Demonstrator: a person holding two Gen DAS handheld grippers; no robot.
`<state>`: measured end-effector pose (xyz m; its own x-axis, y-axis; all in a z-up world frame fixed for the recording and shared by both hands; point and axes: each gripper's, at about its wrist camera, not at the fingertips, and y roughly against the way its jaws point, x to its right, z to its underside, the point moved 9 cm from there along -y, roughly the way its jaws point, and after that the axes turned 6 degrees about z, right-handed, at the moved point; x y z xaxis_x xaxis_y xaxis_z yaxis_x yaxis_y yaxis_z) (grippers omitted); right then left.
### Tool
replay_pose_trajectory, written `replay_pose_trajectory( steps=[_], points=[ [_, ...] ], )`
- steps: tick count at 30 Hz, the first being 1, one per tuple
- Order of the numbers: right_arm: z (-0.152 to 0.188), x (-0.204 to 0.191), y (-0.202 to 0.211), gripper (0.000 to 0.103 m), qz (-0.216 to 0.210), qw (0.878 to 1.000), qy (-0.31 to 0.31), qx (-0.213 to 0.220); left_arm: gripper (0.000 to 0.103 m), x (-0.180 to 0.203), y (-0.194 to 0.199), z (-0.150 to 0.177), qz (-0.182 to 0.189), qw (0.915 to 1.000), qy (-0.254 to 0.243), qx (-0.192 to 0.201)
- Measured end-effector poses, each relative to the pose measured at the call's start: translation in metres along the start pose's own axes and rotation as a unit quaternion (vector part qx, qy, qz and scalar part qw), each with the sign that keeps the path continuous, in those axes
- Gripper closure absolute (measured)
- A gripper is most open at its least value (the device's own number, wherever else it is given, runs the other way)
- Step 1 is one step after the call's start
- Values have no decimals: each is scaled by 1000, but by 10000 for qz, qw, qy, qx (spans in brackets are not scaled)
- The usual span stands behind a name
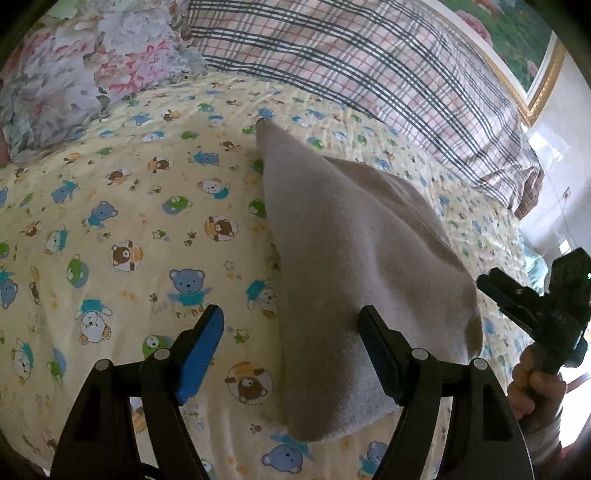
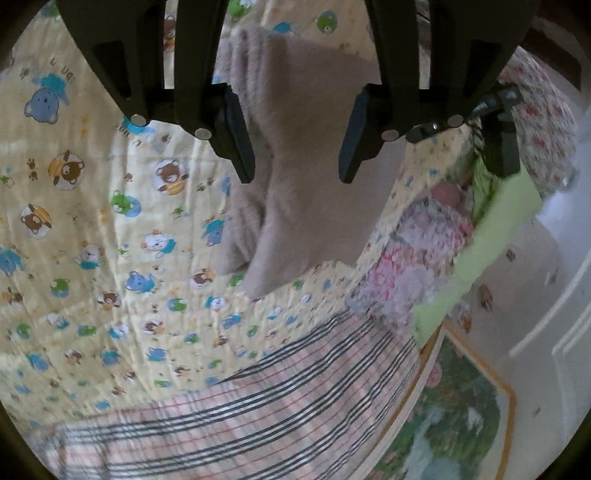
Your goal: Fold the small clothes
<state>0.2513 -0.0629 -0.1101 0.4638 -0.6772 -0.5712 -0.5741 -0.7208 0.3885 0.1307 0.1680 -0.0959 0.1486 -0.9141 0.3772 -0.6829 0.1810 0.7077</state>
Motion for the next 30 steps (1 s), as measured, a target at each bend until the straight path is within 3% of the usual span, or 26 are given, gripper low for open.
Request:
replay_pose_trajectory(
  steps=[5,7,8,10,13,17,20,25,27,30],
  points=[
    [7,6,-20,58,249,9995,87,-199,26,-2,-5,4,-123,9999,-62,-87],
    [15,9,-28,73,225,9992,15,-343,24,-3,-9,8,-189,9997,-116,-130],
    [19,9,-32,89,123,9990,-32,-439,24,-4,-11,9,-224,9995,-126,-173],
    [18,6,-31,92,131,9989,-3,-449,25,-2,-13,9,-301,9992,-180,-190],
    [6,2,-17,93,60,9997,-26,-247,25,4,-12,8,-585,9966,-560,-168],
    [16,22,-32,94,553,9973,135,-465,25,7,-33,22,-869,9913,-916,-374],
    [31,31,-48,94,622,9964,53,-571,24,3,-42,29,-781,9925,-821,-453],
    [27,31,-37,93,566,9968,-44,-564,24,1,-28,24,-490,9961,-559,-472],
    [22,28,-29,85,508,9975,-129,-481,24,1,-20,16,-508,9969,-492,-358],
    [7,21,-10,84,482,9986,-170,-157,24,2,-14,-4,-526,9975,-427,-190]
  ],
)
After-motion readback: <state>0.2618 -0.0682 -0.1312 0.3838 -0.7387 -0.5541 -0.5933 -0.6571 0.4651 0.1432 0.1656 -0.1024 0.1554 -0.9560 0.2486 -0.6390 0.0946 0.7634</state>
